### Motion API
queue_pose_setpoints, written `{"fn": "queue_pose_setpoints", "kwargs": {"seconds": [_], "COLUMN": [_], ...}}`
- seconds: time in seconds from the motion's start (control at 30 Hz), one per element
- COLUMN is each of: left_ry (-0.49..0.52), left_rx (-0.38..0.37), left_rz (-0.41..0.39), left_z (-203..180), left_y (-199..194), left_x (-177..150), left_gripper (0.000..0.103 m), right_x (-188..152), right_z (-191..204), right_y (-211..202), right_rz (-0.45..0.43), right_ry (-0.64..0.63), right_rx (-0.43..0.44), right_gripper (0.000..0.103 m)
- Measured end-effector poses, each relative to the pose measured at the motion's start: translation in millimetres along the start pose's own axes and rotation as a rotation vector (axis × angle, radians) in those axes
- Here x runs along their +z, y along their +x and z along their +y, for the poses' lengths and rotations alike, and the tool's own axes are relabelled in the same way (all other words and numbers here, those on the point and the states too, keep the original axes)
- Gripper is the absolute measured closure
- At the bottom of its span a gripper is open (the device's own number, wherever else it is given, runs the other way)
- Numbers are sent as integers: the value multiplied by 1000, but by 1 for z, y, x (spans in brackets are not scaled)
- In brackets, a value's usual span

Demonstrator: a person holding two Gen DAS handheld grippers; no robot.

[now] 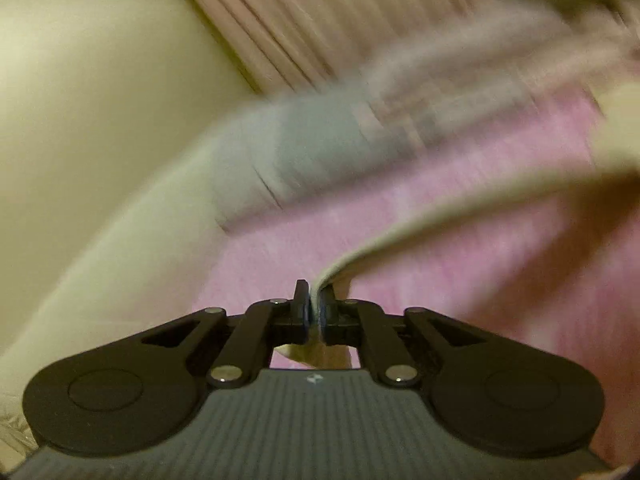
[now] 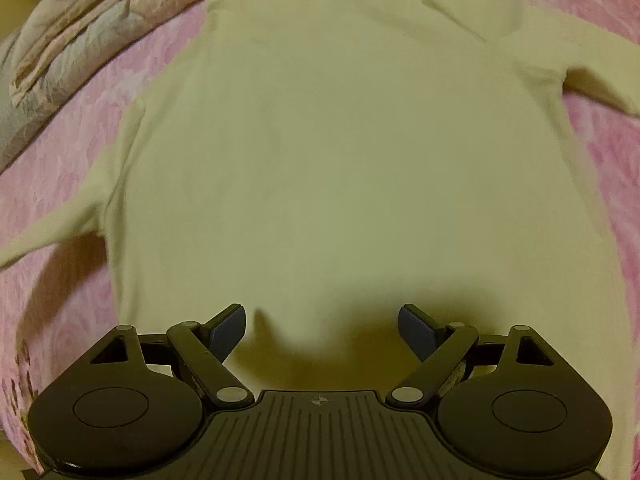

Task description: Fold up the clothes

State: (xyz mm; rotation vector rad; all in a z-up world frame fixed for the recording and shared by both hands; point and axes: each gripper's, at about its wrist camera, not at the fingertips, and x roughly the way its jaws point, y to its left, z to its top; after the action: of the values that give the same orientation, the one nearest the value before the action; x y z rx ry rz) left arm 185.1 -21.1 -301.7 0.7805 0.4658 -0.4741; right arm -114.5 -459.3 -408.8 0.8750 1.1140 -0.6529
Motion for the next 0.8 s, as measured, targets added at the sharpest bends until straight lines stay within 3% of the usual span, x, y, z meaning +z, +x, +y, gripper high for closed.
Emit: {"fn": "queue_pose_setpoints", "kwargs": {"seconds": [0.07, 0.17, 0.2, 0.37, 0.4, 0.53, 0.6, 0.7, 0.73, 0.8], "left_ry": [-82, -364, -480, -1085, -1150, -1201, -1238, -1309, -1345, -1423], "left_rx": [-78, -169, -182, -175, -176, -177, -212, -284, -312, -404], "left_rz": [180, 409, 445, 404, 392, 374, 375, 436, 454, 463], "left_z": [-6, -4, 1, 51, 61, 89, 97, 96, 93, 87], "left_y": [11, 18, 17, 14, 16, 25, 39, 75, 86, 104], "left_x": [-33, -75, -84, -106, -107, -108, -112, -122, -125, -131], "left_gripper": [91, 83, 84, 73, 73, 71, 68, 65, 69, 94], "right_x": [-7, -13, -13, -11, -10, -11, -12, -15, -16, -16], "right_z": [8, 18, 18, 18, 18, 23, 25, 29, 30, 31], "right_y": [2, 4, 4, 5, 6, 9, 11, 14, 15, 15], "right_rz": [-7, -8, -7, 0, 3, 12, 8, 1, 1, 4], "right_ry": [-41, -128, -141, -102, -93, -95, -108, -132, -139, -150], "right_rx": [-30, -68, -71, -81, -83, -93, -97, -110, -120, -130], "right_gripper": [17, 17, 17, 15, 12, 8, 4, 1, 1, 1]}}
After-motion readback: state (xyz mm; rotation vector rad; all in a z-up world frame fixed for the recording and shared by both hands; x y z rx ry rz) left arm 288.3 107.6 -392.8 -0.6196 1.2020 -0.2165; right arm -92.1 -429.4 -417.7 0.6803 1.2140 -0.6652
